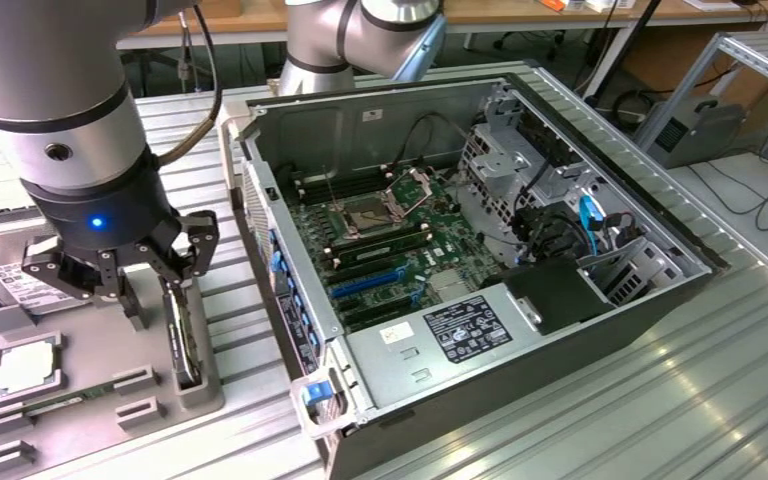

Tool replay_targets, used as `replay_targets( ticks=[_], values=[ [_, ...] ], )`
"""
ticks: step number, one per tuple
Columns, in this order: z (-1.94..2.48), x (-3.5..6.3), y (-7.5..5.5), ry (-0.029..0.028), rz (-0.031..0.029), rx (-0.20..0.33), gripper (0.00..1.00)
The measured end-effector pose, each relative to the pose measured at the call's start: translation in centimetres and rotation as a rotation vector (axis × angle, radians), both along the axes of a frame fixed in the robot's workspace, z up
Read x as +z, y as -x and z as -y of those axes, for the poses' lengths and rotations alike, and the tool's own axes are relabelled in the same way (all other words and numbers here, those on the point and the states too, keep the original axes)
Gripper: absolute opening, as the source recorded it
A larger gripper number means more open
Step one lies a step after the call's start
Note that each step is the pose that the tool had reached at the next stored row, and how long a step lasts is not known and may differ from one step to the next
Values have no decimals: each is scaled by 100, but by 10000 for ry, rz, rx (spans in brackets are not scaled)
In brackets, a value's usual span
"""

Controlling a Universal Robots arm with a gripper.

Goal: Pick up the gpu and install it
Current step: 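Pick up the gpu and move the gpu toward the slot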

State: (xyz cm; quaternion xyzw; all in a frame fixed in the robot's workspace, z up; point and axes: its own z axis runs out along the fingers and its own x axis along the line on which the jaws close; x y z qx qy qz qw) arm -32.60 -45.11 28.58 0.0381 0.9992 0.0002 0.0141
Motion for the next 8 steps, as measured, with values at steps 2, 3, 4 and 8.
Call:
replay_targets(
  ticks=[2, 3, 4, 8],
  values=[
    [0, -3, 0, 3, -3, -1, 48],
    [0, -3, 0, 4, -4, -1, 48],
    [-1, -8, -2, -2, 2, -1, 48],
    [0, -25, -12, 1, -1, -1, 48]
  ],
)
